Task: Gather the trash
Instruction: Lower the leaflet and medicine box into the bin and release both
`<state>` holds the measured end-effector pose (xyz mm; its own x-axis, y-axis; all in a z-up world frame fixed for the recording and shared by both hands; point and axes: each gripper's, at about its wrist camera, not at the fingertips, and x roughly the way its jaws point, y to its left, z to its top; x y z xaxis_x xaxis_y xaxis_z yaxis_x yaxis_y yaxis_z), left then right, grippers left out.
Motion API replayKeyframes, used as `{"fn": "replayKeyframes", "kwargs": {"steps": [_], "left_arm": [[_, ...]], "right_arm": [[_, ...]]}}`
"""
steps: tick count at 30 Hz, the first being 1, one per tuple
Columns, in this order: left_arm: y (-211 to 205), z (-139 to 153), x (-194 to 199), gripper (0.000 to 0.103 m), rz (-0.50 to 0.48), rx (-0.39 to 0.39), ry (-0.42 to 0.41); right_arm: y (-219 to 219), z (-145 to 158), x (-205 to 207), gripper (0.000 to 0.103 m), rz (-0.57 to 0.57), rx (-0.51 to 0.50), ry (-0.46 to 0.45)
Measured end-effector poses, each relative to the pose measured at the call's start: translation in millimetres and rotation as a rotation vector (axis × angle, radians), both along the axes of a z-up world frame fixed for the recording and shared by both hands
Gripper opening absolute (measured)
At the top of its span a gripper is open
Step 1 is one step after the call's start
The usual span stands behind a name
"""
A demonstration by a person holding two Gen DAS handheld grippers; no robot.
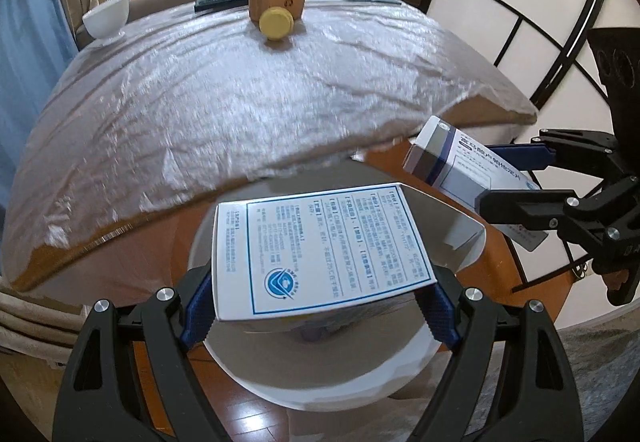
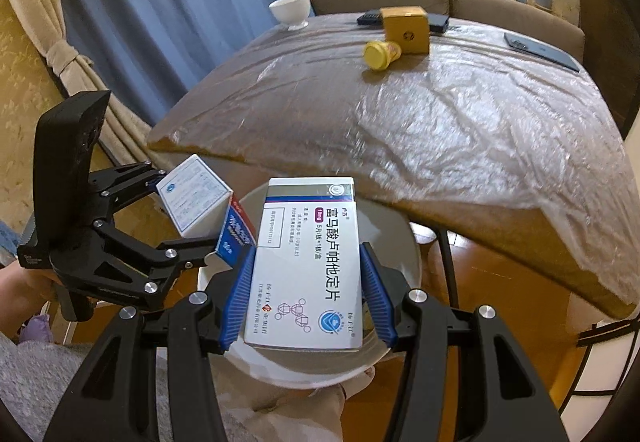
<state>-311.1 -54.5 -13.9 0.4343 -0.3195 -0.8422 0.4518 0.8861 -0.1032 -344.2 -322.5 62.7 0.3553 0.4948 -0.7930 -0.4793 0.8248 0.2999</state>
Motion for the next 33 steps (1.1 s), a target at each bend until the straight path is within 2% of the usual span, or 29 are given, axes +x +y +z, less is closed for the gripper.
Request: {"fn": "replayKeyframes", "kwargs": {"steps": [11, 33], "left_arm": [[2.7, -39.4, -1.2, 0.085, 0.010, 0.038, 0.071], [-14.6, -93.3, 28.2, 0.085, -0.001, 0.106, 0.116]], "right_arm": [[14.4, -31.2, 4.4, 0.051, 0.034, -0.036, 0.056], [31.5, -80.6, 26.0, 0.051, 0.000, -0.079, 0.094]]}}
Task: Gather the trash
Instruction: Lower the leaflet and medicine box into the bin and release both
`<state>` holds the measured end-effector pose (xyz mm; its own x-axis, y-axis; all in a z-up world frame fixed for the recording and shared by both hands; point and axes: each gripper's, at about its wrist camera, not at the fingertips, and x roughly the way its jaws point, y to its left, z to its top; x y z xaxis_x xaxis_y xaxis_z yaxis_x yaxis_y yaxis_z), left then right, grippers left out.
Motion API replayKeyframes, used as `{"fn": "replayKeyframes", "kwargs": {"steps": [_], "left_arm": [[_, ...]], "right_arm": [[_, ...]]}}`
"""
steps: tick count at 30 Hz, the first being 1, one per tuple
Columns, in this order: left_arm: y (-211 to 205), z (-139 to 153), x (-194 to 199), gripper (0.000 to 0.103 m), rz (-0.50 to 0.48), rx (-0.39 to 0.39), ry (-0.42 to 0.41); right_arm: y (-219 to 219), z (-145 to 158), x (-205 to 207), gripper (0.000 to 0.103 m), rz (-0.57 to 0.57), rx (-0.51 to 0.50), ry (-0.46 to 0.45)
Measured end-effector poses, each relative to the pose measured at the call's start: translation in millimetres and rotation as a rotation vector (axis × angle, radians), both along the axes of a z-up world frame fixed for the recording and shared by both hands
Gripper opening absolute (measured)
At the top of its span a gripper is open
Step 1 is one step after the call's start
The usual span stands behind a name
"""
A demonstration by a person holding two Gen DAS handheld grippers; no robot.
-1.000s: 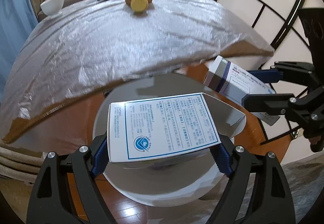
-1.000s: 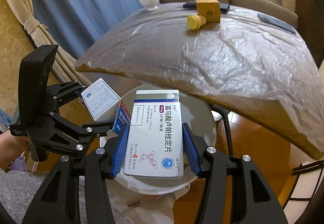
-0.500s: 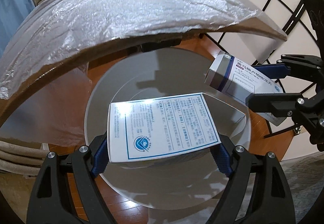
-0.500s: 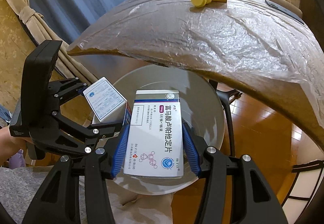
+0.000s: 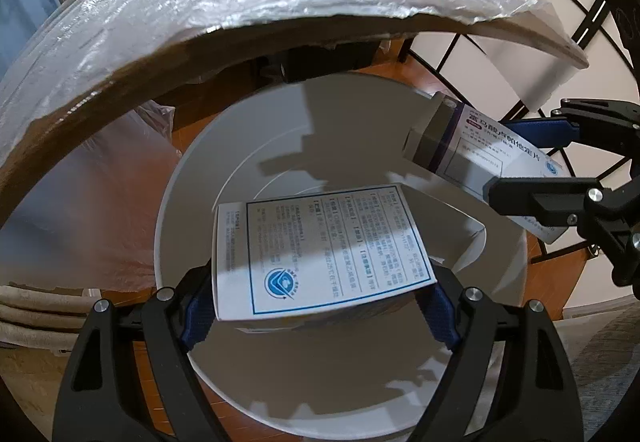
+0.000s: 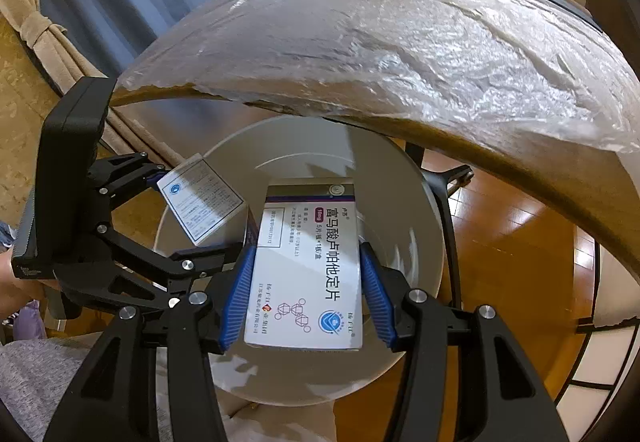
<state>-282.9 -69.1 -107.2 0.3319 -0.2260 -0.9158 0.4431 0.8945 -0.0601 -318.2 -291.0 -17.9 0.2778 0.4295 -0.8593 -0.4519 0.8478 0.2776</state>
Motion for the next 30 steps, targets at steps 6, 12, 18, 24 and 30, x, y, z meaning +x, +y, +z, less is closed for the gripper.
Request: {"fn": "replayKeyframes", "kwargs": {"steps": [6, 12, 18, 24, 30], "left_arm": [[-4.0, -11.4, 5.7, 0.085, 0.000, 0.011, 0.013], [-7.7, -19.2, 10.0, 0.085, 0.004, 0.021, 0.025], [-13.1, -16.5, 9.1, 0.085, 0.001, 0.033, 0.030], [-17.8, -20.0, 11.5, 0.085, -0.002, 0.042, 0.033], [-15.0, -15.6, 10.2, 0.085, -0.001, 0.048, 0.034]], "right_arm": [[1.9, -10.0, -0.1, 0.051, -0.008, -0.007, 0.014], [4.2, -23.1, 0.6, 0.051, -0.020, -0.016, 0.031], [5.3, -33.3, 0.8, 0.051, -0.027, -0.024, 0.046], [6.3, -41.2, 4.5, 0.051, -0.039, -0.029, 0.057], [1.5, -46.2, 7.3, 0.051, -0.045, -0.034, 0.064]]}}
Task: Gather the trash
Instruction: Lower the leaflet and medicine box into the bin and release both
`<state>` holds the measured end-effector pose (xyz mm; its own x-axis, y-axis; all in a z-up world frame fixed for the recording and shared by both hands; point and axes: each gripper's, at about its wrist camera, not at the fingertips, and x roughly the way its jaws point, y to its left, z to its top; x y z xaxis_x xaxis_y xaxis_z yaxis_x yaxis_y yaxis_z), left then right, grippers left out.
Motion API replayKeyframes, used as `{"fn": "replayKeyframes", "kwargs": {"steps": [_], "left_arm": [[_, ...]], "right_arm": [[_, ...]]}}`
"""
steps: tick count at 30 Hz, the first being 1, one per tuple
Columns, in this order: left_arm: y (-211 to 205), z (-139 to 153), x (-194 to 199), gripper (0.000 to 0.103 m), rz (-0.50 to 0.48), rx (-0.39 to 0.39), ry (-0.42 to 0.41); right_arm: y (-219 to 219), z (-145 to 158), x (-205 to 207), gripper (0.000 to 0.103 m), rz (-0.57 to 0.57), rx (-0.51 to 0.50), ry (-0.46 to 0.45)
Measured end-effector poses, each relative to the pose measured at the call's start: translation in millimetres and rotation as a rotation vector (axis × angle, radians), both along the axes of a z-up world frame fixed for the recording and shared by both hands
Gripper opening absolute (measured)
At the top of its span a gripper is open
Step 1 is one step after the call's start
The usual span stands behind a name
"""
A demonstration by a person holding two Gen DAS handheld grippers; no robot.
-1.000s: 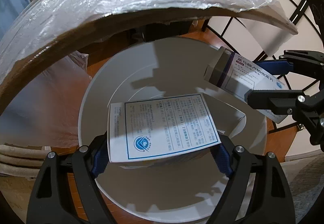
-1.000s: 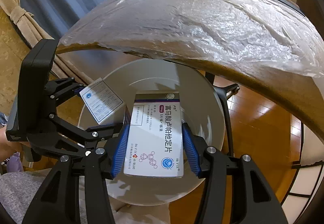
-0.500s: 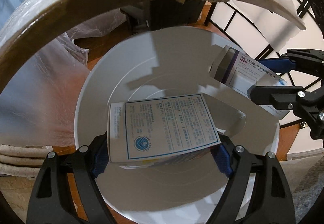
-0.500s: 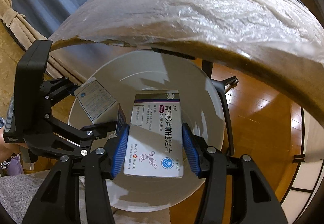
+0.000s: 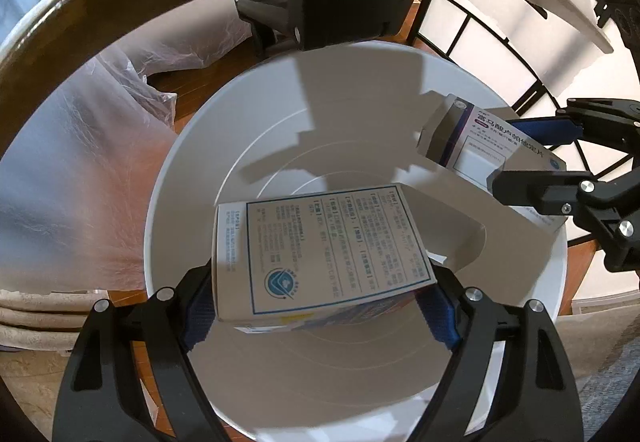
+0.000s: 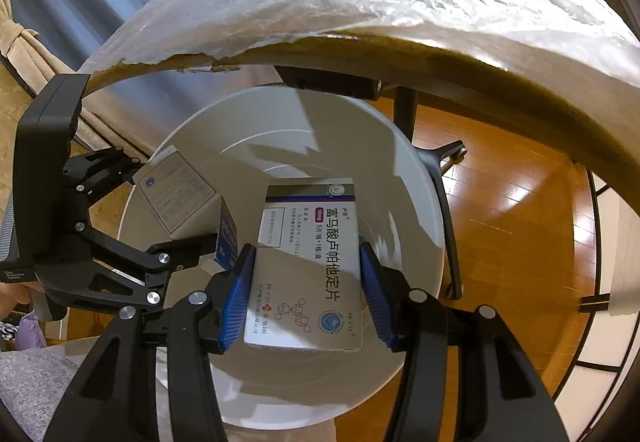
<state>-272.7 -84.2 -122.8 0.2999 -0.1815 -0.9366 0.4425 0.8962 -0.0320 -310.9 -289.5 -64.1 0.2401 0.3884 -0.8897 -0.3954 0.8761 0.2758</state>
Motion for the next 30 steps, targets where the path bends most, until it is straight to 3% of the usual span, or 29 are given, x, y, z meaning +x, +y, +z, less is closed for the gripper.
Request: {"fn": "replayKeyframes", "kwargs": {"steps": [24, 25, 28, 30], "left_arm": [[-3.1, -1.9, 3.5, 0.085, -0.018, 0.014, -0.001], [-3.1, -1.0, 3.4, 0.085, -0.021, 0.008, -0.003], [-6.4, -3.4, 4.3, 0.092, -0.049, 0.003, 0.028], [-7.7, -3.1, 2.8, 0.100, -0.057, 0.017, 0.019]], "right_arm": [[-1.5, -5.6, 5.3, 0.051, -0.020, -0.004, 0.008], [-2.3, -5.0, 5.4, 0.053, -0.024, -0.004, 0.006], [-5.9, -3.0, 5.3, 0.074, -0.046, 0.001, -0.003], [-7.9, 0.3, 5.0, 0.075, -0.052, 0.003, -0.006]]}}
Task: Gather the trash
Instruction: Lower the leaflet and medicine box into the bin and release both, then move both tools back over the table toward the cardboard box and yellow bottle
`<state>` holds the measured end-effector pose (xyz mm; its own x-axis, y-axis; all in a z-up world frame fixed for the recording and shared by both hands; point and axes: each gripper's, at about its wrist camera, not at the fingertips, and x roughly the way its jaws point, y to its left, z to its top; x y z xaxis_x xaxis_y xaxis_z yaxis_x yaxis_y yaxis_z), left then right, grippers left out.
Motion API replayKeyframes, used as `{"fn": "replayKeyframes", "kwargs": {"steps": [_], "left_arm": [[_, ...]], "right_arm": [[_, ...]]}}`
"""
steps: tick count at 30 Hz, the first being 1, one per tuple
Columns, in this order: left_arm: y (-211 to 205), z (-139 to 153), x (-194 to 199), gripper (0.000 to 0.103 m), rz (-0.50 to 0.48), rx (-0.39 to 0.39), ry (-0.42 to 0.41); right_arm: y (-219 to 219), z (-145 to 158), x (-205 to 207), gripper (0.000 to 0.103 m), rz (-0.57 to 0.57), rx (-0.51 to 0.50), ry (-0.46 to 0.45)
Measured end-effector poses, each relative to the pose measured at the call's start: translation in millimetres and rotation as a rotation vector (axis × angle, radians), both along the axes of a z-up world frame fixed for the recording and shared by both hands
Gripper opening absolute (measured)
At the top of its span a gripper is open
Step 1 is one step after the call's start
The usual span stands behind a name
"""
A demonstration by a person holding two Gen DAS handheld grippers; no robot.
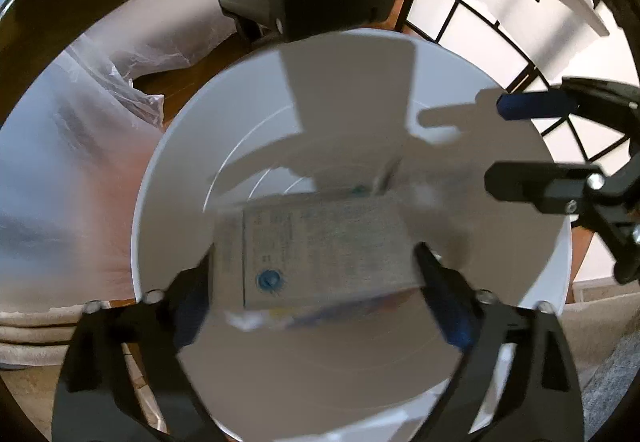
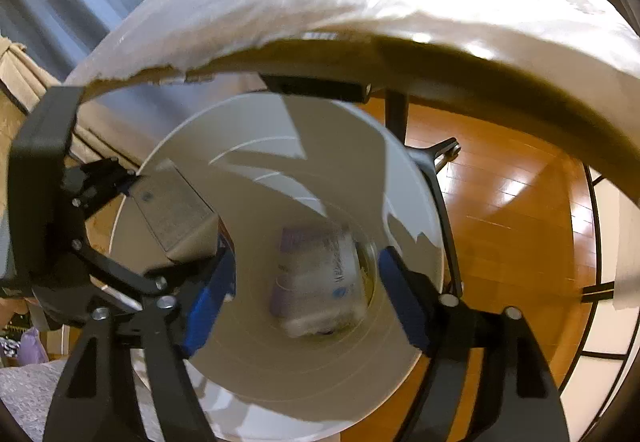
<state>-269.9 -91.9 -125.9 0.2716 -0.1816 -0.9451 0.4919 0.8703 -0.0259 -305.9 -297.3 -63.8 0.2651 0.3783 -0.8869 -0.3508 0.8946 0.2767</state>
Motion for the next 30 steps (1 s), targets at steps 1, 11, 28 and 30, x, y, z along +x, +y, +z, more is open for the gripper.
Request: {"fn": "replayKeyframes", "kwargs": {"steps": [1, 11, 28, 30], "left_arm": [[-0.2, 1.3, -1.5, 0.100, -0.003, 0.004, -0.009], [18.1, 85.2, -34.8, 0.100, -0.026, -0.112, -0.151], [-3.3, 175.6, 66.6, 0.102, 0.013, -0.141, -0.475], [-10.1, 171.7, 82.2, 0.102, 0.002, -0.132, -0.464]], "right_arm": [[-1.1, 2.0, -0.7, 0.075, -0.002, -0.004, -0.004], [-33.5, 77.0, -26.1, 0.081, -0.025, 0.026, -0.140], [-45.0, 178.7, 125.5, 0.096, -0.158, 0.044, -0.427], [-36.4, 175.5, 142.4, 0.096, -0.156, 0.044, -0.407]]}}
